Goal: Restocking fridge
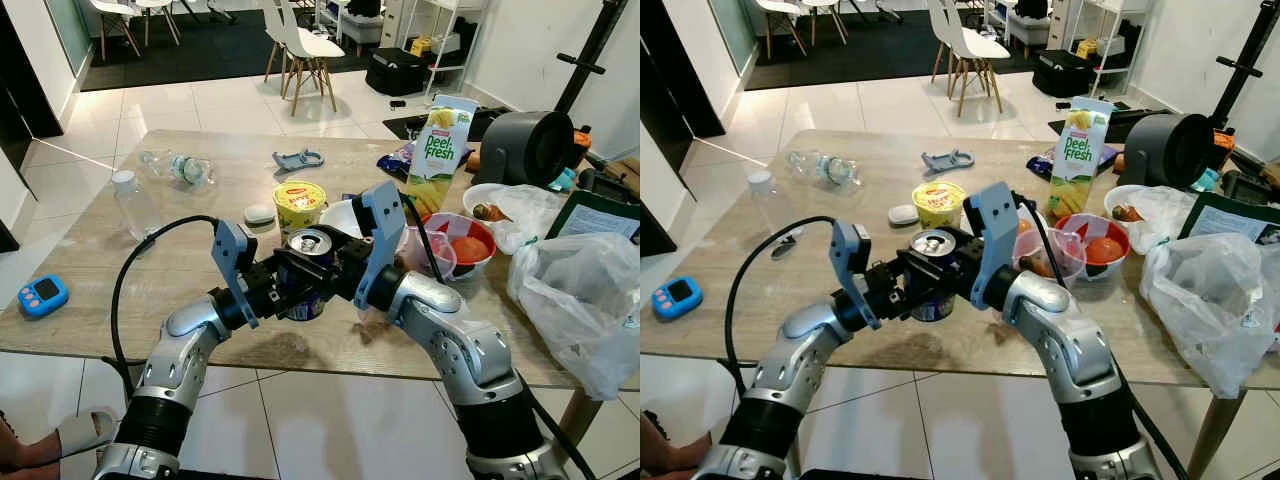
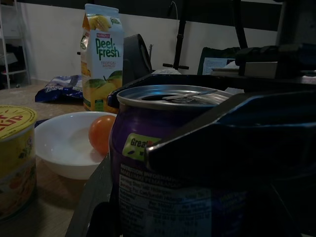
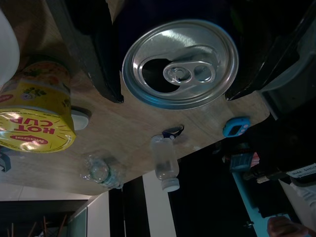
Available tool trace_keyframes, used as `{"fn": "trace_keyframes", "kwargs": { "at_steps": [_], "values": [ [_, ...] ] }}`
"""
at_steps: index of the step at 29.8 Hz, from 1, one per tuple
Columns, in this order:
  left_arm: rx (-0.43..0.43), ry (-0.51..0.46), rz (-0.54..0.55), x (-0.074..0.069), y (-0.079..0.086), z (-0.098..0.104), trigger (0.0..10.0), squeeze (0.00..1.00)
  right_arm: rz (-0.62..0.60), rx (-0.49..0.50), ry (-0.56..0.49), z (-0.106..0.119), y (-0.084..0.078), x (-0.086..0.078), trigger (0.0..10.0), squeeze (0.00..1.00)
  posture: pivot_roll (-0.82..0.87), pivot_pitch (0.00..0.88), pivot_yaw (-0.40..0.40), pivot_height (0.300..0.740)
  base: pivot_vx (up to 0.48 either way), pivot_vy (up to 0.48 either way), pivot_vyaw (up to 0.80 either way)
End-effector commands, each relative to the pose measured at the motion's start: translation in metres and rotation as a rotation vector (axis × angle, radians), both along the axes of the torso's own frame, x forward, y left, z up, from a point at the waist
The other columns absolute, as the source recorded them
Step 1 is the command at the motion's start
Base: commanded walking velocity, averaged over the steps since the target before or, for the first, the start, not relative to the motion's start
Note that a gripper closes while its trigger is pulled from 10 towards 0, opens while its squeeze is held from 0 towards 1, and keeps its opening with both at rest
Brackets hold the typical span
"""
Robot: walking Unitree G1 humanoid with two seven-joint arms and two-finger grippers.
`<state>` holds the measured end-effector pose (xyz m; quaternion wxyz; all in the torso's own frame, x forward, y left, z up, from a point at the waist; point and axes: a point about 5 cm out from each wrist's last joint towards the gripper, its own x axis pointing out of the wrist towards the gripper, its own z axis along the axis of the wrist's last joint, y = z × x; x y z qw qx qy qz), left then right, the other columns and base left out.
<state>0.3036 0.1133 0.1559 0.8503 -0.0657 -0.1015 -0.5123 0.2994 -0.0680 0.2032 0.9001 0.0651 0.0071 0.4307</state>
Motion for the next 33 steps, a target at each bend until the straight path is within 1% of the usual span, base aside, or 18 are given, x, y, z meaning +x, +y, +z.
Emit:
{"fn": "trace_keyframes", "kwargs": {
  "at_steps": [1,2,4,8,9,12,13,14,15,16,17,20,23,25,26,27,29,33],
  "values": [
    [0.004,-0.033,-0.007,0.000,-0.002,0.008,10.0,0.00,0.021,-0.012,0.022,-0.006,0.003,-0.003,10.0,0.00,0.08,0.018,0.003,0.740,0.000,0.000,0.00],
    [0.004,-0.033,-0.007,0.000,-0.002,0.008,10.0,0.00,0.021,-0.012,0.022,-0.006,0.003,-0.003,10.0,0.00,0.08,0.018,0.003,0.740,0.000,0.000,0.00],
    [0.005,-0.032,-0.003,0.000,-0.001,0.008,10.0,0.00,0.017,-0.009,0.021,-0.006,0.002,-0.002,10.0,1.00,0.08,0.019,0.003,0.740,0.000,0.000,0.00],
    [0.006,-0.032,0.003,0.001,0.000,0.008,10.0,0.00,0.037,0.008,0.016,-0.005,0.002,-0.004,10.0,1.00,0.08,0.019,0.002,0.740,0.000,0.000,0.00],
    [0.007,-0.033,0.007,0.001,0.000,0.008,10.0,0.00,0.041,0.019,0.018,-0.005,0.001,-0.005,10.0,0.80,0.08,0.019,0.002,0.740,0.000,0.000,0.00],
    [0.009,-0.032,0.013,0.002,0.002,0.008,10.0,0.00,0.056,0.058,0.019,-0.004,-0.004,-0.006,10.0,0.79,0.08,0.020,0.004,0.740,0.000,0.000,0.00],
    [0.012,-0.032,0.017,0.002,0.003,0.008,10.0,0.00,0.065,0.078,0.017,-0.003,-0.006,-0.006,10.0,0.68,0.08,0.020,0.004,0.740,0.000,0.000,0.00],
    [0.012,-0.032,0.017,0.002,0.003,0.008,10.0,0.00,0.065,0.078,0.017,-0.003,-0.006,-0.006,10.0,0.68,0.08,0.020,0.004,0.740,0.000,0.000,0.00],
    [0.017,-0.030,0.019,0.002,0.003,0.007,10.0,0.00,0.078,0.106,0.013,-0.002,-0.009,-0.007,10.0,0.56,0.08,0.019,0.003,0.740,0.000,0.000,0.00],
    [0.025,-0.027,0.023,0.001,0.004,0.005,10.0,0.00,0.089,0.136,0.008,0.000,-0.014,-0.008,10.0,0.20,0.08,0.019,0.003,0.740,0.000,0.000,0.00],
    [0.034,-0.022,0.029,0.001,0.005,0.003,10.0,0.00,0.095,0.159,0.003,0.001,-0.020,-0.008,10.0,0.00,0.08,0.019,0.003,0.740,0.000,0.000,0.00],
    [0.049,-0.014,0.042,0.001,0.007,-0.001,10.0,0.00,0.078,0.170,0.001,0.000,-0.029,-0.005,10.0,0.00,0.08,0.019,0.001,0.740,0.000,0.000,0.00],
    [0.069,-0.002,0.072,0.000,0.012,-0.007,10.0,0.00,-0.018,0.168,0.013,-0.007,-0.053,0.004,10.0,0.00,0.08,0.020,0.001,0.740,0.000,0.000,0.00],
    [0.069,-0.002,0.072,0.000,0.012,-0.007,10.0,0.00,-0.018,0.168,0.013,-0.007,-0.053,0.004,10.0,0.00,0.08,0.020,0.001,0.740,0.000,0.000,0.00],
    [0.069,0.003,0.088,0.000,0.017,-0.008,10.0,0.00,-0.054,0.196,0.015,-0.013,-0.076,0.004,10.0,0.00,0.08,0.019,0.001,0.740,0.000,0.000,0.00],
    [0.069,0.003,0.088,0.000,0.017,-0.008,10.0,0.00,-0.054,0.196,0.015,-0.013,-0.076,0.004,10.0,0.00,0.08,0.019,0.001,0.740,0.000,0.000,0.00],
    [0.068,0.004,0.094,-0.001,0.022,-0.007,10.0,0.00,-0.050,0.217,0.007,-0.018,-0.095,-0.001,10.0,0.00,0.08,0.016,0.002,0.740,0.000,0.000,0.00],
    [0.068,0.003,0.098,-0.002,0.027,-0.007,10.0,0.00,0.031,0.218,0.010,-0.024,-0.107,-0.014,10.0,0.00,0.08,0.015,0.003,0.740,0.000,0.000,0.00]
  ]
}}
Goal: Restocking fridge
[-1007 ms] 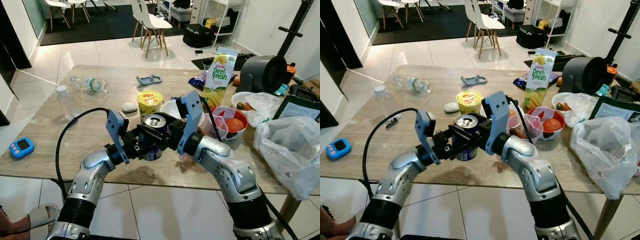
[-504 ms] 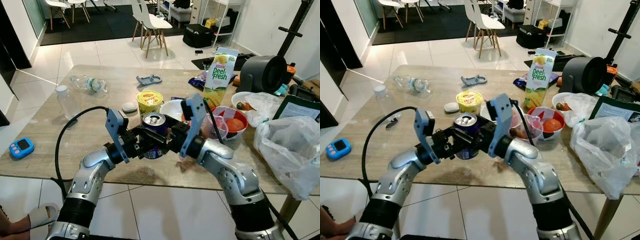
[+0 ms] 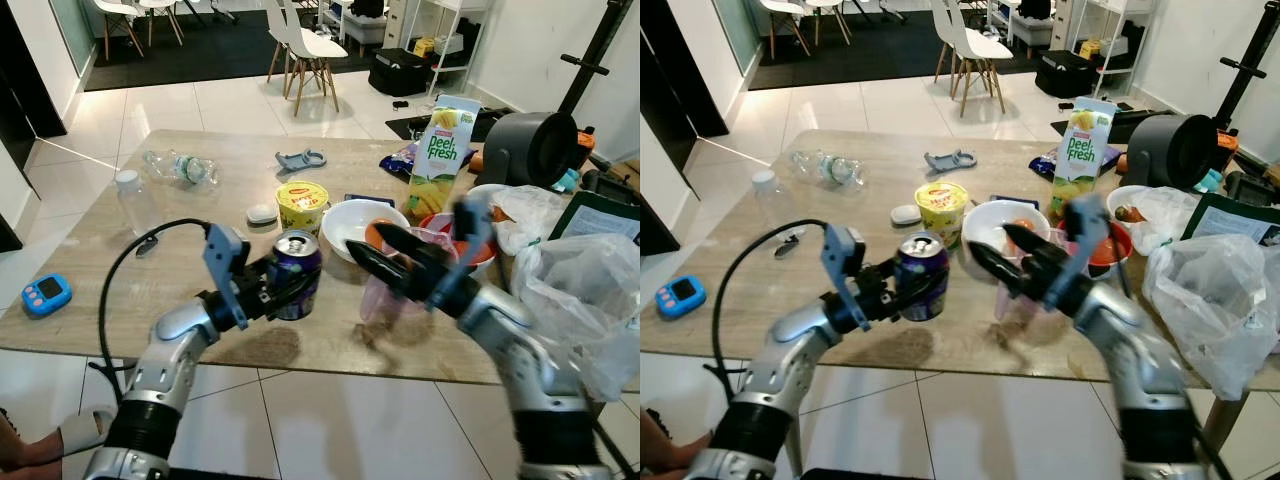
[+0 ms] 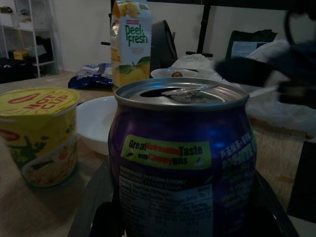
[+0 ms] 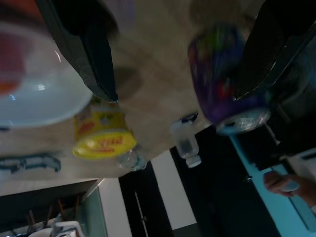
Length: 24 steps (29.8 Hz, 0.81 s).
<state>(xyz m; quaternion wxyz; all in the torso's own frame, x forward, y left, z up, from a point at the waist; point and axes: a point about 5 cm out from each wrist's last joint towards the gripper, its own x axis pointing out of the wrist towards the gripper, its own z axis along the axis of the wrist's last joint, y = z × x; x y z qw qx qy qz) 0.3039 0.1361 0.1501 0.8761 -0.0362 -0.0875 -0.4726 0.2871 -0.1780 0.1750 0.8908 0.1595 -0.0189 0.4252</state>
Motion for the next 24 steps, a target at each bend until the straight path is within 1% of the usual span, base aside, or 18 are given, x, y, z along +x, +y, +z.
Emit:
{"fn": "trace_keyframes", "kwargs": {
  "at_steps": [1,2,3,5,6,9,12,14,15,18,19,20,22,23,24],
  "values": [
    [0.007,-0.002,0.001,-0.002,0.005,0.000,10.0,0.00,0.059,0.025,-0.028,0.003,0.000,-0.005,10.0,0.00,0.08,0.015,0.003,0.740,0.000,0.000,0.00],
    [0.003,0.004,-0.020,-0.005,0.008,0.000,10.0,0.00,0.172,0.043,-0.015,-0.001,-0.007,-0.022,10.0,0.00,0.08,0.012,0.003,0.740,0.000,0.000,0.00],
    [0.003,0.004,-0.020,-0.005,0.008,0.000,10.0,0.00,0.172,0.043,-0.015,-0.001,-0.007,-0.022,10.0,0.00,0.08,0.012,0.003,0.740,0.000,0.000,0.00],
    [0.007,0.009,-0.046,-0.008,0.009,0.000,10.0,0.00,0.242,0.057,-0.004,-0.004,-0.011,-0.033,10.0,0.00,0.08,0.012,0.003,0.740,0.000,0.000,0.00],
    [0.007,0.009,-0.046,-0.008,0.009,0.000,10.0,0.00,0.242,0.057,-0.004,-0.004,-0.011,-0.033,10.0,0.00,0.08,0.012,0.003,0.740,0.000,0.000,0.00],
    [0.020,0.031,-0.109,-0.016,0.009,-0.002,10.0,0.00,0.313,0.102,0.027,-0.009,-0.016,-0.046,10.0,0.00,0.08,0.008,0.005,0.740,0.000,0.000,0.00],
    [0.020,0.039,-0.127,-0.018,0.009,-0.003,10.0,0.00,0.334,0.115,0.036,-0.011,-0.018,-0.049,10.0,0.00,0.08,0.008,0.005,0.740,0.000,0.000,0.00],
    [0.030,0.067,-0.201,-0.026,0.006,-0.006,10.0,0.00,0.378,0.079,0.097,-0.025,-0.020,-0.056,10.0,0.00,0.08,0.009,0.006,0.740,0.000,0.000,0.00],
    [0.030,0.067,-0.201,-0.026,0.006,-0.006,10.0,0.00,0.378,0.079,0.097,-0.025,-0.020,-0.056,10.0,0.00,0.08,0.009,0.006,0.740,0.000,0.000,0.00],
    [0.067,0.115,-0.313,-0.041,0.000,-0.015,10.0,0.00,0.397,-0.032,0.206,-0.052,-0.023,-0.063,10.0,0.00,0.09,0.010,0.006,0.740,0.000,0.000,0.00],
    [0.067,0.115,-0.313,-0.041,0.000,-0.015,10.0,0.00,0.397,-0.032,0.206,-0.052,-0.023,-0.063,10.0,0.00,0.09,0.010,0.006,0.740,0.000,0.000,0.00],
    [0.092,0.148,-0.376,-0.050,-0.005,-0.023,10.0,0.00,0.411,-0.085,0.273,-0.067,-0.026,-0.069,10.0,0.00,0.09,0.009,0.007,0.740,0.000,0.000,0.00],
    [0.092,0.148,-0.376,-0.050,-0.005,-0.023,10.0,0.00,0.411,-0.085,0.273,-0.067,-0.026,-0.069,10.0,0.00,0.09,0.009,0.007,0.740,0.000,0.000,0.00],
    [0.104,0.161,-0.400,-0.054,-0.007,-0.027,10.0,0.00,0.418,-0.115,0.308,-0.075,-0.027,-0.072,10.0,0.00,0.09,0.010,0.008,0.740,0.000,0.000,0.00],
    [0.104,0.161,-0.400,-0.054,-0.007,-0.027,10.0,0.00,0.418,-0.115,0.308,-0.075,-0.027,-0.072,10.0,0.00,0.09,0.010,0.008,0.740,0.000,0.000,0.00]
  ]
}}
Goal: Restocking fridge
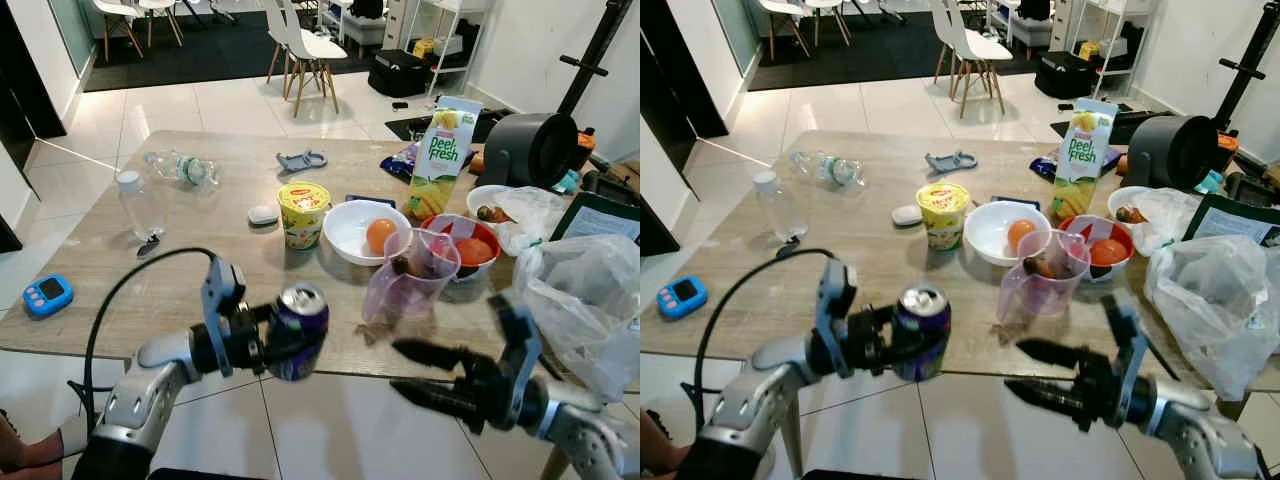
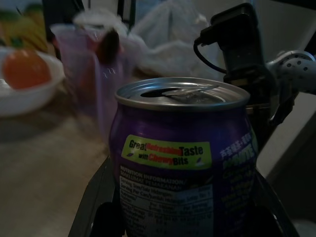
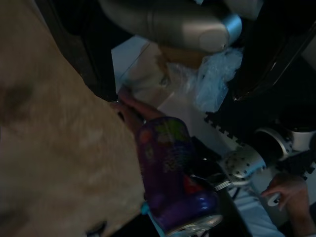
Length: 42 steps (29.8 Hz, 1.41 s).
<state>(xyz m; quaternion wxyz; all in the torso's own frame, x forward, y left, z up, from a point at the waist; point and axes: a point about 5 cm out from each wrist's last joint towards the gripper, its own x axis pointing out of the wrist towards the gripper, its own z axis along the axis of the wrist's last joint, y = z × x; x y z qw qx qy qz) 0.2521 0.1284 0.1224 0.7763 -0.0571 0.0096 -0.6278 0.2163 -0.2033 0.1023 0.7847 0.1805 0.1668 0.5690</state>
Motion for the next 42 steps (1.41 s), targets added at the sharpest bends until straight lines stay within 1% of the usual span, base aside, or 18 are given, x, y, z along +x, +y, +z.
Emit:
{"fn": "trace_keyframes", "kwargs": {
  "at_steps": [1,4,5,7,11,13,14,18,23,25,26,28,30,33,36,39,40,42],
  "values": [
    [0.034,0.004,-0.044,-0.005,-0.001,-0.001,10.0,0.00,0.020,-0.056,0.031,-0.010,-0.004,-0.005,10.0,0.00,0.09,0.009,0.008,0.740,0.000,0.000,0.00],
    [0.040,0.014,-0.067,-0.008,-0.003,-0.003,10.0,0.00,0.027,-0.081,0.055,-0.017,-0.006,-0.009,10.0,0.00,0.09,0.009,0.007,0.740,0.000,0.000,0.00],
    [0.060,0.033,-0.114,-0.015,-0.007,-0.008,10.0,0.00,0.043,-0.087,0.097,-0.024,-0.011,-0.016,10.0,0.00,0.09,0.009,0.011,0.740,0.000,0.000,0.00],
    [0.077,0.047,-0.139,-0.019,-0.009,-0.011,10.0,0.00,0.061,-0.089,0.120,-0.027,-0.015,-0.021,10.0,0.00,0.09,0.009,0.011,0.740,0.000,0.000,0.00],
    [0.101,0.058,-0.160,-0.023,-0.010,-0.016,10.0,0.00,0.077,-0.105,0.145,-0.032,-0.019,-0.025,10.0,0.00,0.09,0.010,0.011,0.740,0.000,0.000,0.00],
    [0.159,0.068,-0.176,-0.027,-0.010,-0.026,10.0,0.00,0.082,-0.138,0.174,-0.042,-0.022,-0.029,10.0,0.00,0.09,0.009,0.011,0.740,0.000,0.000,0.00],
    [0.159,0.068,-0.176,-0.027,-0.010,-0.026,10.0,0.00,0.082,-0.138,0.174,-0.042,-0.022,-0.029,10.0,0.00,0.09,0.009,0.011,0.740,0.000,0.000,0.00],
    [0.249,0.095,-0.185,-0.034,-0.007,-0.045,10.0,0.00,0.073,-0.180,0.213,-0.058,-0.026,-0.035,10.0,0.00,0.09,0.008,0.013,0.740,0.000,0.000,0.00],
    [0.256,0.104,-0.186,-0.035,-0.007,-0.047,10.0,0.00,0.073,-0.178,0.215,-0.059,-0.026,-0.036,10.0,0.00,0.09,0.009,0.013,0.740,0.000,0.000,0.00],
    [0.303,0.125,-0.169,-0.037,-0.001,-0.059,10.0,0.00,0.020,-0.192,0.240,-0.069,-0.031,-0.037,10.0,0.00,0.09,0.010,0.014,0.740,0.000,0.000,0.00],
    [0.303,0.125,-0.169,-0.037,-0.001,-0.059,10.0,0.00,0.020,-0.192,0.240,-0.069,-0.031,-0.037,10.0,0.00,0.09,0.010,0.014,0.740,0.000,0.000,0.00],
    [0.330,0.138,-0.139,-0.037,0.004,-0.067,10.0,0.00,-0.045,-0.216,0.264,-0.079,-0.037,-0.038,10.0,0.00,0.09,0.009,0.015,0.740,0.000,0.000,0.00],
    [0.332,0.139,-0.132,-0.036,0.005,-0.068,10.0,0.00,-0.057,-0.222,0.268,-0.081,-0.038,-0.038,10.0,0.00,0.09,0.009,0.015,0.740,0.000,0.000,0.00],
    [0.332,0.131,-0.076,-0.032,0.010,-0.071,10.0,0.00,-0.186,-0.265,0.290,-0.096,-0.047,-0.038,10.0,0.00,0.09,0.009,0.015,0.740,0.000,0.000,0.00],
    [0.325,0.123,-0.054,-0.028,0.010,-0.071,10.0,0.00,-0.271,-0.297,0.317,-0.107,-0.052,-0.040,10.0,0.00,0.09,0.009,0.013,0.740,0.000,0.000,0.00],
    [0.318,0.100,-0.023,-0.023,0.010,-0.069,10.0,0.00,-0.361,-0.350,0.339,-0.118,-0.058,-0.044,10.0,0.00,0.09,0.012,0.011,0.740,0.000,0.000,0.00],
    [0.318,0.100,-0.023,-0.023,0.010,-0.069,10.0,0.00,-0.361,-0.350,0.339,-0.118,-0.058,-0.044,10.0,0.00,0.09,0.012,0.011,0.740,0.000,0.000,0.00],
    [0.292,0.078,-0.022,-0.020,0.006,-0.065,10.0,0.00,-0.443,-0.376,0.378,-0.127,-0.063,-0.048,10.0,0.00,0.09,0.010,0.012,0.740,0.000,0.000,0.00]
  ]
}}
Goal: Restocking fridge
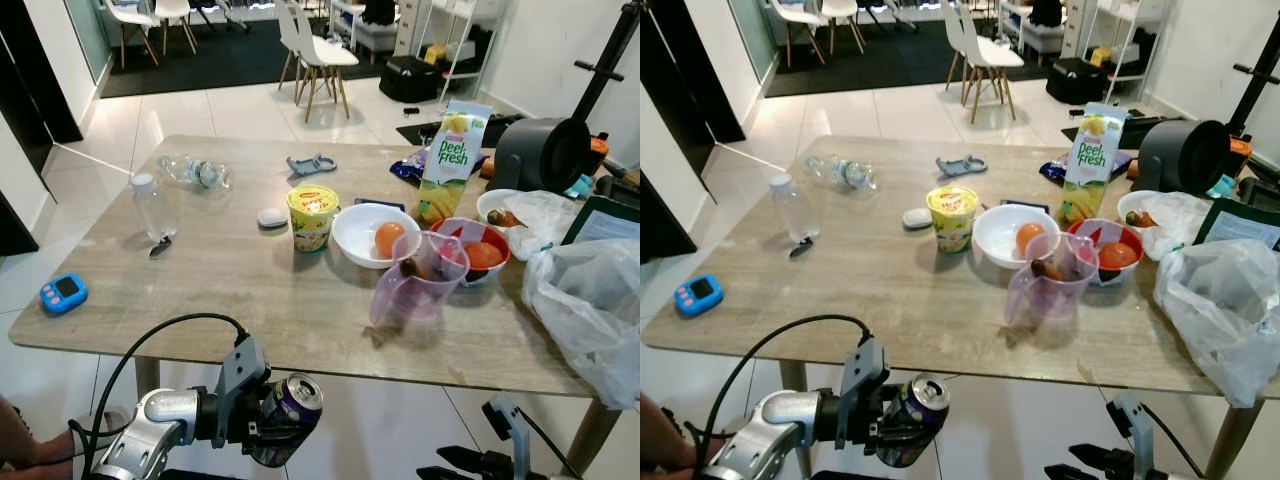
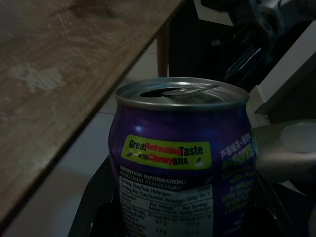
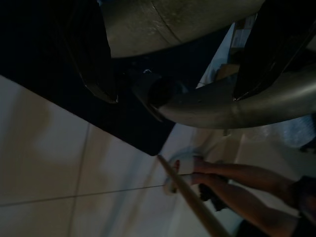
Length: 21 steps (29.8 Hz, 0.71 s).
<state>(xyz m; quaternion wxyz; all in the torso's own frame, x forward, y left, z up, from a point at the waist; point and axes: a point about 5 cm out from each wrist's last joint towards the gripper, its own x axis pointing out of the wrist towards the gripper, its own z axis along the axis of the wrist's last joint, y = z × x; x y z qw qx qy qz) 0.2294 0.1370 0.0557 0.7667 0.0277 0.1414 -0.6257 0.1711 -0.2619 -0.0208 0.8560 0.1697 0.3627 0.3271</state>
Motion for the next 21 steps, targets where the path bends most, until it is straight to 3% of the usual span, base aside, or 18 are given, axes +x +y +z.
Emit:
{"fn": "trace_keyframes", "kwargs": {
  "at_steps": [1,12,13,14,15,16,17,18,21],
  "values": [
    [-0.012,-0.028,-0.001,0.003,-0.004,0.004,10.0,0.00,-0.060,-0.037,0.023,-0.007,-0.005,-0.005,10.0,0.00,0.09,0.010,0.012,0.740,0.000,0.000,0.00],
    [-0.033,-0.074,-0.009,0.009,-0.009,0.012,10.0,0.00,-0.133,-0.139,0.090,-0.022,-0.009,-0.015,10.0,0.00,0.09,0.003,0.012,0.740,0.000,0.000,0.00],
    [-0.046,-0.094,-0.009,0.011,-0.012,0.016,10.0,0.00,-0.197,-0.221,0.121,-0.029,-0.012,-0.017,10.0,0.00,0.09,0.000,0.011,0.740,0.000,0.000,0.00],
    [-0.046,-0.094,-0.009,0.011,-0.012,0.016,10.0,0.00,-0.197,-0.221,0.121,-0.029,-0.012,-0.017,10.0,0.00,0.09,0.000,0.011,0.740,0.000,0.000,0.00],
    [-0.073,-0.121,-0.009,0.014,-0.018,0.023,10.0,0.00,-0.279,-0.346,0.177,-0.038,-0.016,-0.020,10.0,0.00,0.09,0.000,0.010,0.740,0.000,0.000,0.00],
    [-0.073,-0.121,-0.009,0.014,-0.018,0.023,10.0,0.00,-0.279,-0.346,0.177,-0.038,-0.016,-0.020,10.0,0.00,0.09,0.000,0.010,0.740,0.000,0.000,0.00],
    [-0.098,-0.140,-0.008,0.016,-0.022,0.028,10.0,0.00,-0.327,-0.454,0.221,-0.045,-0.018,-0.024,10.0,0.00,0.09,0.000,0.011,0.740,0.000,0.000,0.00],
    [-0.098,-0.140,-0.008,0.016,-0.022,0.028,10.0,0.00,-0.327,-0.454,0.221,-0.045,-0.018,-0.024,10.0,0.00,0.09,0.000,0.011,0.740,0.000,0.000,0.00],
    [-0.150,-0.150,-0.008,0.017,-0.032,0.034,10.0,0.00,-0.420,-0.579,0.282,-0.055,-0.013,-0.030,10.0,0.00,0.09,0.000,0.010,0.740,0.000,0.000,0.00]
  ]
}}
